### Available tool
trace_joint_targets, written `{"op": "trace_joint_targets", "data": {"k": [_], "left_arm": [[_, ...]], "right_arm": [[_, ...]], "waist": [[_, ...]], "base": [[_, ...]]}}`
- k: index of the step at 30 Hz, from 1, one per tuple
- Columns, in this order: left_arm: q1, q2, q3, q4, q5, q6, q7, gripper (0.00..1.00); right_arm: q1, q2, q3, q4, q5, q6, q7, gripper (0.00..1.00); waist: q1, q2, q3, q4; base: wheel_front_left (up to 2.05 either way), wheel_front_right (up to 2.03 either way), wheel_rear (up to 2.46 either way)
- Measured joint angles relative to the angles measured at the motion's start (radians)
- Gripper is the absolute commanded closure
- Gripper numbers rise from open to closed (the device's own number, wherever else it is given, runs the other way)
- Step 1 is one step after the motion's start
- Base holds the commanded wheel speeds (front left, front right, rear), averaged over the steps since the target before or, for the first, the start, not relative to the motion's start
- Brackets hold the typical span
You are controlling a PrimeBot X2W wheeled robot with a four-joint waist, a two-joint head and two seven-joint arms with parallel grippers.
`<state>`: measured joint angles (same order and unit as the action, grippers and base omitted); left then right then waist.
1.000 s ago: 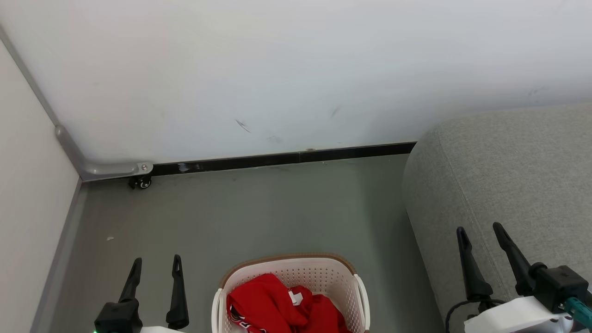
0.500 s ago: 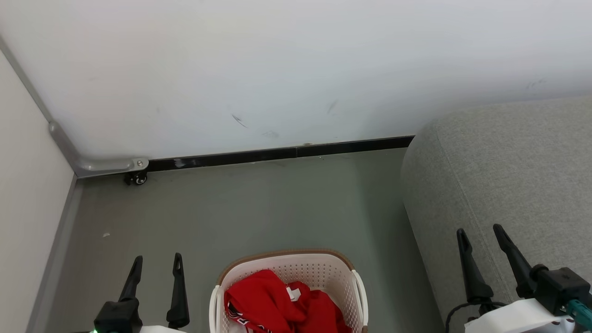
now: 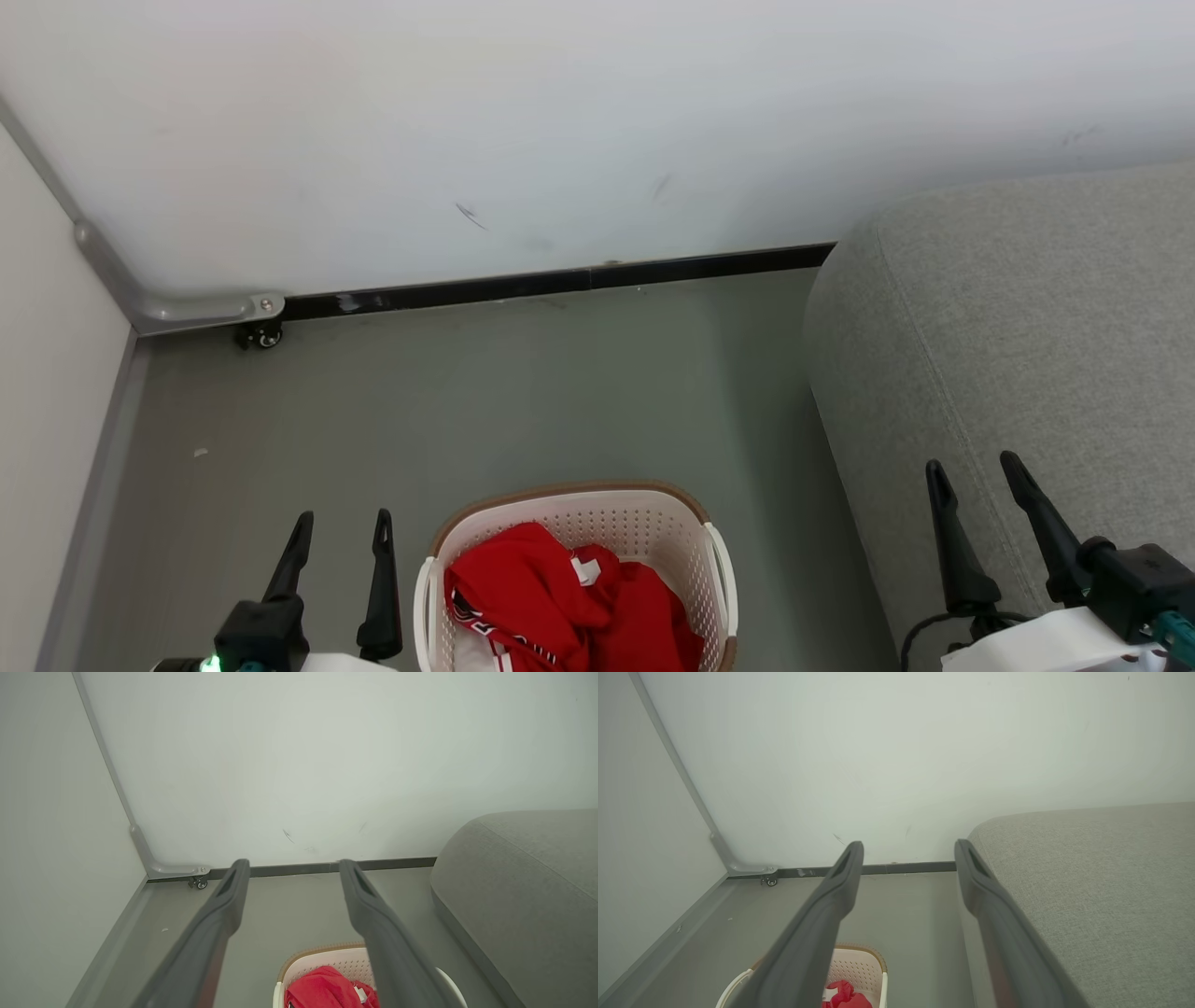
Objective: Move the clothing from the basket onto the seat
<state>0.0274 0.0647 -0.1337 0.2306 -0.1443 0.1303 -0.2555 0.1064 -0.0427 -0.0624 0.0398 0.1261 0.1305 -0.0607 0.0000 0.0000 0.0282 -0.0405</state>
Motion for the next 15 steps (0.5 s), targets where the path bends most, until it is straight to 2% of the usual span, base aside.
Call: {"op": "trace_joint_targets", "data": {"k": [15], "left_arm": [[-0.109,-0.003,-0.053,0.105,0.035,-0.020,0.000,0.00]], "right_arm": [[-0.005,0.002,-0.021,-0.044,0.000,0.000,0.010,0.00]], "waist": [[-0.0001,0.0000,0.088,-0.029]], "base": [[0.00,0.00,0.00]]}}
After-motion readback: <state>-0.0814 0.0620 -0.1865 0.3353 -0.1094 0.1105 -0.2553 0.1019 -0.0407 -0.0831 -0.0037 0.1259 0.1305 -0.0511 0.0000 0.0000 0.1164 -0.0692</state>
